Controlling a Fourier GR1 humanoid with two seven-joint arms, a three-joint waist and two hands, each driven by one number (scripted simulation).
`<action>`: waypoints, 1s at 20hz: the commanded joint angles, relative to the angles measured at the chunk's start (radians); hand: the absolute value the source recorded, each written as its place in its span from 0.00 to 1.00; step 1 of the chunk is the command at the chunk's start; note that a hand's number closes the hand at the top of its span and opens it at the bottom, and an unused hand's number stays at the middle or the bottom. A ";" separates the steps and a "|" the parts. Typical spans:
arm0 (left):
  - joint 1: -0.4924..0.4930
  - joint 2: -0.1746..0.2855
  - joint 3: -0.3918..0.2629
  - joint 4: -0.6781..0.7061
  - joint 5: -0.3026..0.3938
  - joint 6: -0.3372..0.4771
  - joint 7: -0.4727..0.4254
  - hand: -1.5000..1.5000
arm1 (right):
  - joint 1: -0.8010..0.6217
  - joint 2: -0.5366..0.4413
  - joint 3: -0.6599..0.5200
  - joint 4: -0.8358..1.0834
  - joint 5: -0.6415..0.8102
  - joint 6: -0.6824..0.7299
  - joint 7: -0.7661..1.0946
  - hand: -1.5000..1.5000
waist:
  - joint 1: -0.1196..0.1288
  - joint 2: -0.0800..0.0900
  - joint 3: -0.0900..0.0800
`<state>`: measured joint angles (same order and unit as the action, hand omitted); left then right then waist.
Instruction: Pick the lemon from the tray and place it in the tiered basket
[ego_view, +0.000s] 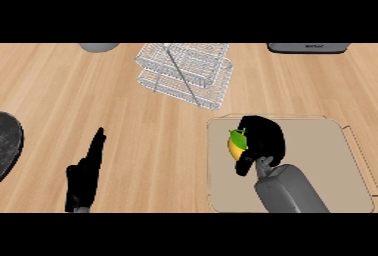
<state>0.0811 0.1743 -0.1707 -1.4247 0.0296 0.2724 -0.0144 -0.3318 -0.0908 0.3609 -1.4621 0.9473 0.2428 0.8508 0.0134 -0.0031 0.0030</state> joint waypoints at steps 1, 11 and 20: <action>0.014 0.000 0.018 0.071 0.006 -0.021 -0.023 0.50 | -0.081 0.015 -0.022 -0.081 0.000 0.023 0.002 1.00 | -0.012 0.002 -0.003; 0.007 -0.027 0.004 0.053 -0.012 0.008 0.019 0.50 | -0.240 0.040 -0.143 -0.564 -0.024 0.059 0.179 1.00 | -0.028 -0.004 -0.004; 0.000 -0.011 0.033 0.069 -0.004 -0.025 0.013 0.50 | -0.566 0.061 -0.205 -0.547 0.008 0.261 0.324 1.00 | -0.013 0.000 -0.005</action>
<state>0.0865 0.1663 -0.1513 -1.4205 0.0154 0.2636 -0.0046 -0.7496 -0.0572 0.1638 -2.0264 0.9309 0.3851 1.0024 -0.0013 -0.0078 0.0033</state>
